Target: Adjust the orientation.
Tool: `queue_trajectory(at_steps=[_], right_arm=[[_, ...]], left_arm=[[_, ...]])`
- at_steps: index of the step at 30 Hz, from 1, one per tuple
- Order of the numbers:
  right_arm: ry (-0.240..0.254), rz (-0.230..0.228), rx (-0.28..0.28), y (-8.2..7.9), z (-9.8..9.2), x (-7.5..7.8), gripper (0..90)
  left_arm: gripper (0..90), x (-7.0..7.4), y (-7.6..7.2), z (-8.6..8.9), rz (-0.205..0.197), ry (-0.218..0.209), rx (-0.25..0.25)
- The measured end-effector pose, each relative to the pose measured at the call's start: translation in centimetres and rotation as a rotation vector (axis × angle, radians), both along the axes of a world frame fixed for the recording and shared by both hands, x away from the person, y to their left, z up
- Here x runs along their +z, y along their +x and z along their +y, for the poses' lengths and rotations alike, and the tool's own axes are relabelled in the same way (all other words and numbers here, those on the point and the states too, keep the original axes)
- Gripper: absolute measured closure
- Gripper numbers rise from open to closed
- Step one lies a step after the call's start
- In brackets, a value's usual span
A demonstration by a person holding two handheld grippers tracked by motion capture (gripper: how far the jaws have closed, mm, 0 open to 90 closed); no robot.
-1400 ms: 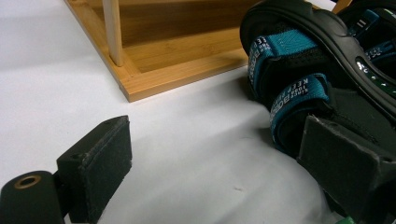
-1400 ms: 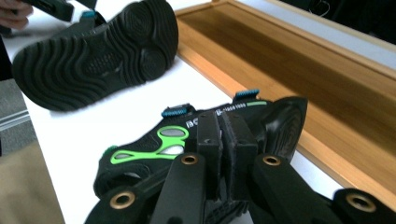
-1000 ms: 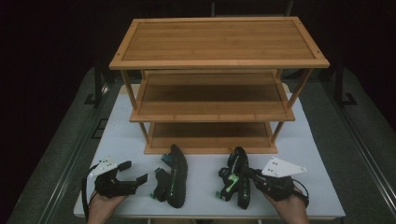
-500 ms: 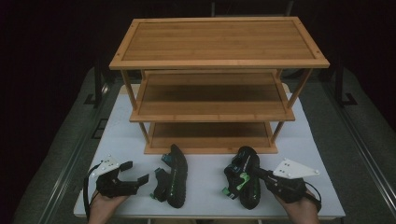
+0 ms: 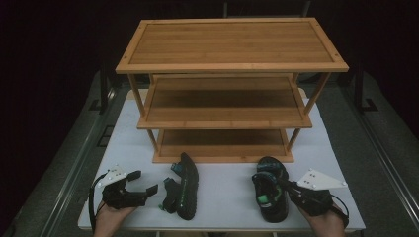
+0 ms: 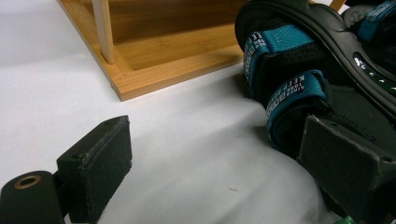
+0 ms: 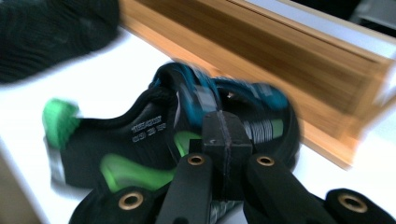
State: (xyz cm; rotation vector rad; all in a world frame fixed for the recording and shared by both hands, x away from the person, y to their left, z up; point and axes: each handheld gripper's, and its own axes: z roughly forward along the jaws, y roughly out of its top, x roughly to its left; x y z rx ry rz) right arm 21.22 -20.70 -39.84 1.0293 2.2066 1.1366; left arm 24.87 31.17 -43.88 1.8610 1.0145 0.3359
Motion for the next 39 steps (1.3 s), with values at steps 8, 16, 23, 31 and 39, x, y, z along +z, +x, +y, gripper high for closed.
queue_trajectory(at_steps=[8, 16, 23, 31, 39], right_arm=[[0.059, 0.039, -0.041, -0.1, -2.1, -0.8, 89.4], [0.089, 0.031, -0.086, -0.4, -2.8, -0.8, 74.1], [0.113, 0.027, -0.083, -0.8, -3.1, -0.7, 66.8], [0.121, 0.017, -0.052, -1.2, -2.8, -0.5, 61.0], [0.091, 0.031, -0.047, -1.0, -2.2, -0.9, 61.0]], left_arm=[[8.9, 0.0, 0.0, -0.2, 0.004, 0.003, -0.006], [9.0, -0.2, 0.0, -0.5, 0.004, 0.034, -0.03], [12.5, -0.4, 0.1, -0.9, 0.006, 0.067, -0.073], [14.7, -0.6, 0.1, -1.6, 0.015, 0.093, -0.105], [25.7, -0.7, 0.4, -2.0, 0.03, 0.081, -0.133]])
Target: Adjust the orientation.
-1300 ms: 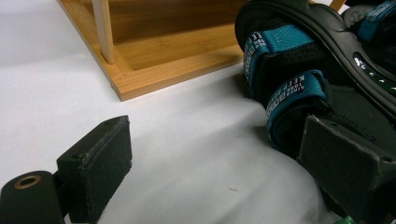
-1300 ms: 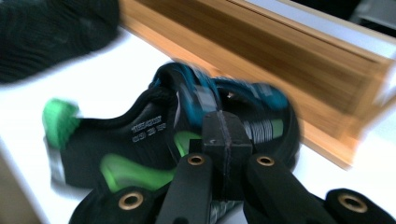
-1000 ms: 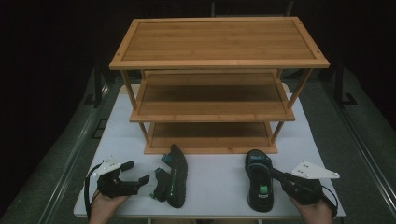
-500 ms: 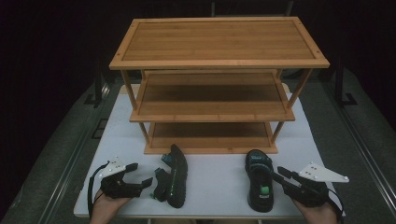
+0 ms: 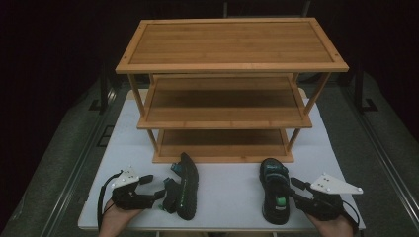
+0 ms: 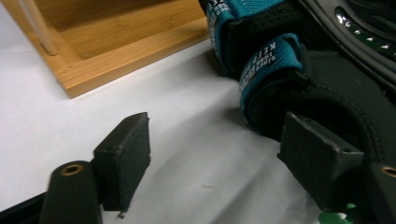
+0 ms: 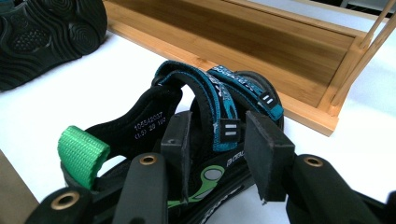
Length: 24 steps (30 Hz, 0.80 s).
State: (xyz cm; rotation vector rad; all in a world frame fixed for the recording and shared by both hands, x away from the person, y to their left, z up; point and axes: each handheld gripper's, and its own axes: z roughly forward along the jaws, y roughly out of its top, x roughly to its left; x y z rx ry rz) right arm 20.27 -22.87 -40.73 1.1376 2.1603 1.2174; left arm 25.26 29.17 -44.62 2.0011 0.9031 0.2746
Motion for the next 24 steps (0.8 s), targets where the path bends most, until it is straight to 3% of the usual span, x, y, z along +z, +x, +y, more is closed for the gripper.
queue_trajectory(at_steps=[6, 15, 24], right_arm=[[-0.003, -0.001, -0.002, 0.1, 0.0, -0.1, 61.1], [-0.012, -0.002, -0.001, 0.2, 0.2, -0.2, 61.1], [-0.014, -0.004, -0.001, 0.2, 0.2, -0.2, 61.0]], left_arm=[[40.9, -0.2, 0.4, -0.7, 0.037, 0.0, -0.034], [62.8, -0.2, 0.7, -2.0, 0.048, 0.018, -0.078], [65.6, 0.2, 0.6, -2.4, 0.041, -0.016, -0.09]])
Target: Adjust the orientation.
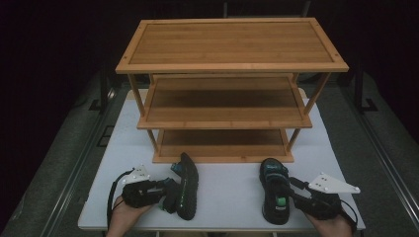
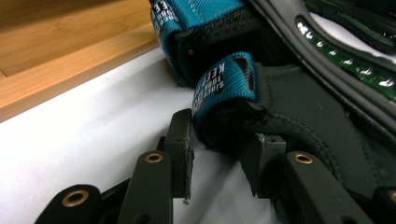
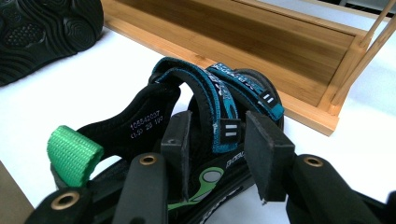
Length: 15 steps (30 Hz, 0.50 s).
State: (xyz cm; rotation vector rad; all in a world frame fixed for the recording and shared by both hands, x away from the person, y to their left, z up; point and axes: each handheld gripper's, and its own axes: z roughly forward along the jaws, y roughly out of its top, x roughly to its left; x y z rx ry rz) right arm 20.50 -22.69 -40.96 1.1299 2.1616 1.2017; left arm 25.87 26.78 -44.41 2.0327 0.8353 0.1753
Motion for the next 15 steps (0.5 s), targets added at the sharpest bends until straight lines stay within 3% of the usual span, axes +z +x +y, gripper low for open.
queue_trajectory(at_steps=[15], right_arm=[[0.002, 0.002, -0.004, 0.0, 0.0, -0.1, 61.1]], left_arm=[[64.8, 1.4, -0.3, -0.7, -0.039, -0.051, -0.019]])
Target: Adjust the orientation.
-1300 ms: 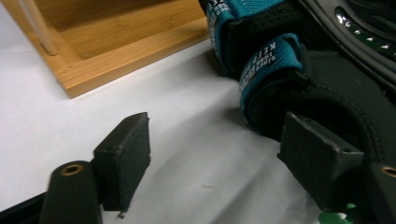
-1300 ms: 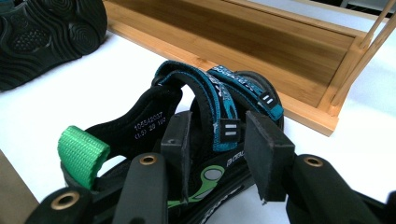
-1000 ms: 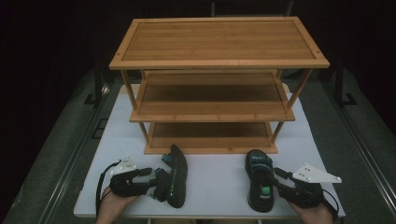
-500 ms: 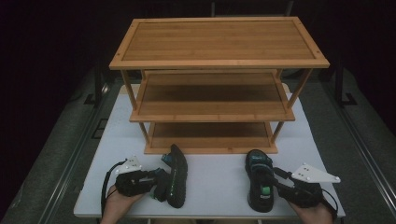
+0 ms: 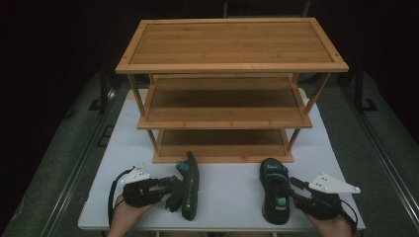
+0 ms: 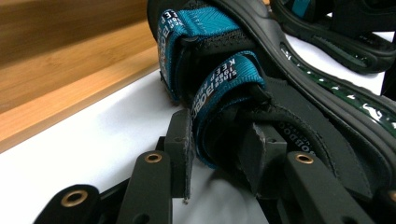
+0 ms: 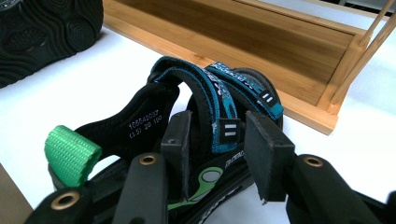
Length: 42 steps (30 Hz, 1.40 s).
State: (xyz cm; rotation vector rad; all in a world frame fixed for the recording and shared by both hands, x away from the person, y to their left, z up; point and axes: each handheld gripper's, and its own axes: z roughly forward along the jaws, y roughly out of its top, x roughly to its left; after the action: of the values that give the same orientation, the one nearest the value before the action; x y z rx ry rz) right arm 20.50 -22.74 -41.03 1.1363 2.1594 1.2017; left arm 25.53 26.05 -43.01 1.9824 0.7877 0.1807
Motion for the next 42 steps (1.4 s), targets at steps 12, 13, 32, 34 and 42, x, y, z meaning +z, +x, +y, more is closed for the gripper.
queue_trajectory(at_steps=[12, 13, 32, 34, 42], right_arm=[[-0.001, 0.001, -0.001, 0.0, -0.1, 0.0, 61.1], [-0.001, 0.001, -0.001, 0.0, -0.1, 0.0, 61.1], [-0.007, -0.006, 0.0, -0.1, -0.1, 0.0, 61.0], [-0.007, -0.007, -0.001, -0.1, -0.1, 0.0, 61.0], [0.0, -0.004, -0.001, -0.1, -0.2, -0.1, 61.0]], left_arm=[[64.2, 1.0, 0.0, -0.8, -0.018, -0.037, -0.026], [64.4, 1.0, 0.0, -0.8, -0.018, -0.037, -0.026], [61.3, 1.2, 1.3, -3.6, -0.008, -0.035, -0.042], [60.6, 1.2, 1.4, -4.0, -0.007, -0.046, -0.046], [57.9, 1.1, 1.6, -5.6, 0.011, -0.055, -0.065]])
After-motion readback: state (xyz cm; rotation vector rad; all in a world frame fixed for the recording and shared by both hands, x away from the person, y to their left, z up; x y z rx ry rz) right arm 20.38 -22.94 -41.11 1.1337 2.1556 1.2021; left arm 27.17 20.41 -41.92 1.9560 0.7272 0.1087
